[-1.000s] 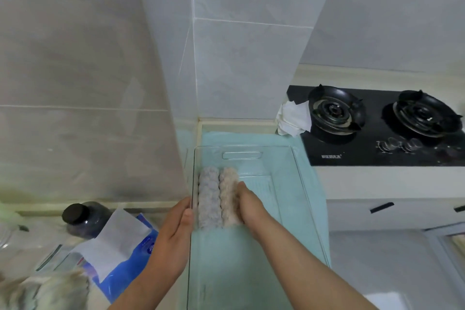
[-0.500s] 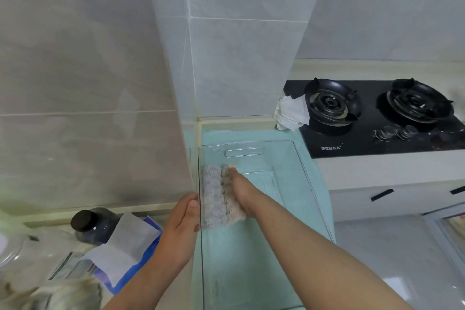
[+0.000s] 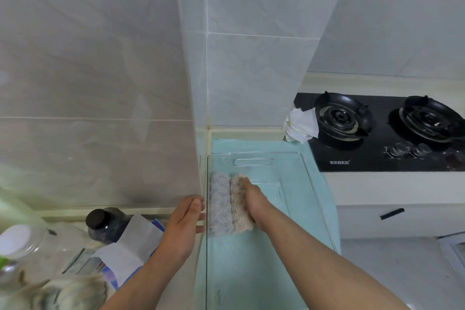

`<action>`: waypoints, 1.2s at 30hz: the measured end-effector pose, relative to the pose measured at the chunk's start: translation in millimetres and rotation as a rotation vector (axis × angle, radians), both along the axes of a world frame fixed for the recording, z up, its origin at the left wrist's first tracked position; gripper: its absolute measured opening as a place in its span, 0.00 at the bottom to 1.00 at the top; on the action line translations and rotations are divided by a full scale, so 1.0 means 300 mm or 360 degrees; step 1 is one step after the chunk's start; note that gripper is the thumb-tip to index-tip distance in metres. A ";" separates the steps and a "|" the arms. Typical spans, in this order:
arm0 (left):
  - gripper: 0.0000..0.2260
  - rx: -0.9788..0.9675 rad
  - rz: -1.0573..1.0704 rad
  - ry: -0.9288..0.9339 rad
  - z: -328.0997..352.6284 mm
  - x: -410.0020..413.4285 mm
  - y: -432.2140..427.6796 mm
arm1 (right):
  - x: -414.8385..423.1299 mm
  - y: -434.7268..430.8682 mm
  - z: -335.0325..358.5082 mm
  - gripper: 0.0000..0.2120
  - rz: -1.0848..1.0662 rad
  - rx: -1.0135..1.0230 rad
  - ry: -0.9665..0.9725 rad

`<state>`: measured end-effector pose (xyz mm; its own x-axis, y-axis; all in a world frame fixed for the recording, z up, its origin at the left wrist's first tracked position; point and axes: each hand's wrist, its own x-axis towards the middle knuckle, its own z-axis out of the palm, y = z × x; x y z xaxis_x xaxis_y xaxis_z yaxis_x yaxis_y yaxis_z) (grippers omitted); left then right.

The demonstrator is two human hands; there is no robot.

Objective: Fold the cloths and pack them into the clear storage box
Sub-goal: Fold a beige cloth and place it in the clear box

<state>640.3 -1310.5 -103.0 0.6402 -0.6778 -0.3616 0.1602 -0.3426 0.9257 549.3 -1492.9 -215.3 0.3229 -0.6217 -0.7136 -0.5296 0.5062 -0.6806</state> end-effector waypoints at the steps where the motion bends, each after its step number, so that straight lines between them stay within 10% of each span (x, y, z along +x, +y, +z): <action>1: 0.10 -0.0010 0.0037 0.0002 0.004 0.000 0.000 | -0.007 0.008 0.031 0.48 0.0036 -0.0016 -0.0003; 13: 0.17 -0.0164 0.0038 -0.0204 0.186 0.020 -0.018 | -0.185 0.003 0.561 0.16 0.0662 -0.1061 -0.0287; 24: 0.10 -0.0251 0.0835 -0.0394 0.295 -0.408 0.181 | -0.378 0.089 0.701 0.12 0.1287 -0.0840 -0.1007; 36: 0.27 0.0005 0.1760 -0.0703 0.420 -1.119 0.909 | -0.541 0.730 0.774 0.11 0.2253 -0.0517 -0.1304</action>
